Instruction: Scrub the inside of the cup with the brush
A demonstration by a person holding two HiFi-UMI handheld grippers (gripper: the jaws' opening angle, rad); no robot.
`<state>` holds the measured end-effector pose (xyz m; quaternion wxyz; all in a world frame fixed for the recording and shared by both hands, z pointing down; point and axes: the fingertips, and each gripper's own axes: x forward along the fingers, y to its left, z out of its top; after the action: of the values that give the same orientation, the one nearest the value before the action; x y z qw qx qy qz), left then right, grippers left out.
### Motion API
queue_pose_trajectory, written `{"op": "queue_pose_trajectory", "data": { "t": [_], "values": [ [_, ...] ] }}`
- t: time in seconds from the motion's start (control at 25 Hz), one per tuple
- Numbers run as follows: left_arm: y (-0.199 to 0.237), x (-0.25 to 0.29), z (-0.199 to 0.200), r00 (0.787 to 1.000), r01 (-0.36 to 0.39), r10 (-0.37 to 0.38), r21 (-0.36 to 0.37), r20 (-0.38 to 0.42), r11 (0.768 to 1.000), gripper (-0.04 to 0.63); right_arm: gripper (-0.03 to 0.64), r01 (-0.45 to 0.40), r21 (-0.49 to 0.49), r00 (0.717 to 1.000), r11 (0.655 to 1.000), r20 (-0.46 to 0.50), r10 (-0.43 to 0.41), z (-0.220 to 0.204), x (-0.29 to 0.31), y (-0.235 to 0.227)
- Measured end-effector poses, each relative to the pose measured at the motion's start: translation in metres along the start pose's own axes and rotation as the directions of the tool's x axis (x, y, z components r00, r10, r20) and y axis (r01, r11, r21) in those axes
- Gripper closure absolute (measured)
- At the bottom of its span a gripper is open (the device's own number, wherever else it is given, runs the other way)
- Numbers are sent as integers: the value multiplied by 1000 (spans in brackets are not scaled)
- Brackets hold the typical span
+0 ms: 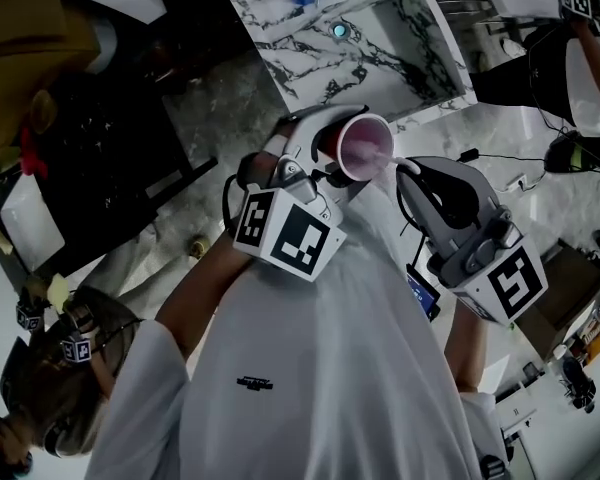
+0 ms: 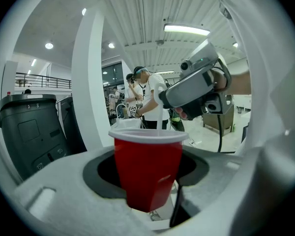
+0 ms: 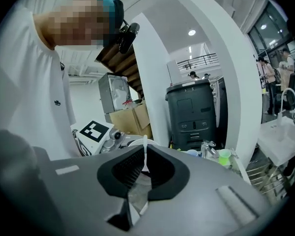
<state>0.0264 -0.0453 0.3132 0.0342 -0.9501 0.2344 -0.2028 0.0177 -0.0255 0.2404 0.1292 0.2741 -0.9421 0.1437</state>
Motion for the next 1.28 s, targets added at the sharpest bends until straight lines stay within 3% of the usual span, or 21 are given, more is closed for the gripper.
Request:
{"op": "queue_pose_trajectory", "data": {
  "t": [0.28,0.48,0.8,1.28],
  "values": [
    [-7,4,5,1000,14,-14,7,8,1000,337,594,34,-24,999,999,36,-33,6,9,-10],
    [-8,3,4,1000,18,-18,-1,1,1000,337,594,-13,48,998,999,64,10,5,18,1],
    [-6,1,-6,1000,14,-14,-20,-16,1000,337,592,-105,56,994,993,22,104,-7,19,20],
    [-13,3,-6,1000,22,-22,-3,-18,1000,337,594,-9,14,1000,1000,8,9,-10,-10,-1]
  ]
}}
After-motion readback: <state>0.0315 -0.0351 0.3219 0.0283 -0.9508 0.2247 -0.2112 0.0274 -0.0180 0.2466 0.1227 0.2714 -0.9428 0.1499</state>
